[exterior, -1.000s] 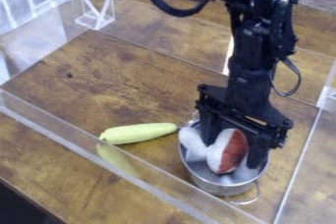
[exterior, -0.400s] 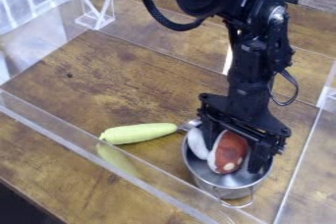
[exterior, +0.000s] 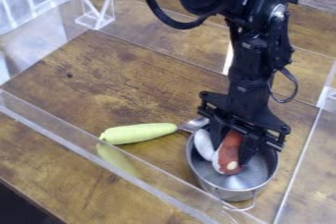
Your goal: Remove the mushroom from the silver pot and put it on the table
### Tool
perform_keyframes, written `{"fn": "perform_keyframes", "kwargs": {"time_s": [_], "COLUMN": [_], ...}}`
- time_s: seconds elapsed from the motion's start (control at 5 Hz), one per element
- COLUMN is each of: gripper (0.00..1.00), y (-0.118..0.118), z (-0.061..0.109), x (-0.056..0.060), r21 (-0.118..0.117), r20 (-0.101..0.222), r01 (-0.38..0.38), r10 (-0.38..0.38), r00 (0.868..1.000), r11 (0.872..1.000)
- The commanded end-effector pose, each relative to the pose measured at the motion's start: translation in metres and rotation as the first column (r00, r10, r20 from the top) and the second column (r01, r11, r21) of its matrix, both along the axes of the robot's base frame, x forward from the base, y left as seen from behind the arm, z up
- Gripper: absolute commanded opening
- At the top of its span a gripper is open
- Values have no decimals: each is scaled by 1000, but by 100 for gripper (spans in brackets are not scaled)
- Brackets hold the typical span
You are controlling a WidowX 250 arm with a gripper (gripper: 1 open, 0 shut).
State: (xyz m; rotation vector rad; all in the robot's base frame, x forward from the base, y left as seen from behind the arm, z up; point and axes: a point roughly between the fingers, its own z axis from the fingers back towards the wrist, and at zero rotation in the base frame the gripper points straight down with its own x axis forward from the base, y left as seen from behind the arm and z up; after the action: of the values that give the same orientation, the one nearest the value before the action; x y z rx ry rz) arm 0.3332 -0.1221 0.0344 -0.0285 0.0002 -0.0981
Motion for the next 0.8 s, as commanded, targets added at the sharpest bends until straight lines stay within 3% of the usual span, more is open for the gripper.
{"fn": "perform_keyframes", "kwargs": {"time_s": [0.0, 0.4, 0.6], "gripper": [0, 0, 0], "y": [-21, 3, -1], "z": [31, 58, 68], "x": [2, 3, 5], "r21": [0, 25, 31], "r20": [41, 63, 75], "r01": [21, 17, -36], "r10": [-21, -18, 33], "r00": [999, 998, 997], "r11": [1000, 1000, 999]}}
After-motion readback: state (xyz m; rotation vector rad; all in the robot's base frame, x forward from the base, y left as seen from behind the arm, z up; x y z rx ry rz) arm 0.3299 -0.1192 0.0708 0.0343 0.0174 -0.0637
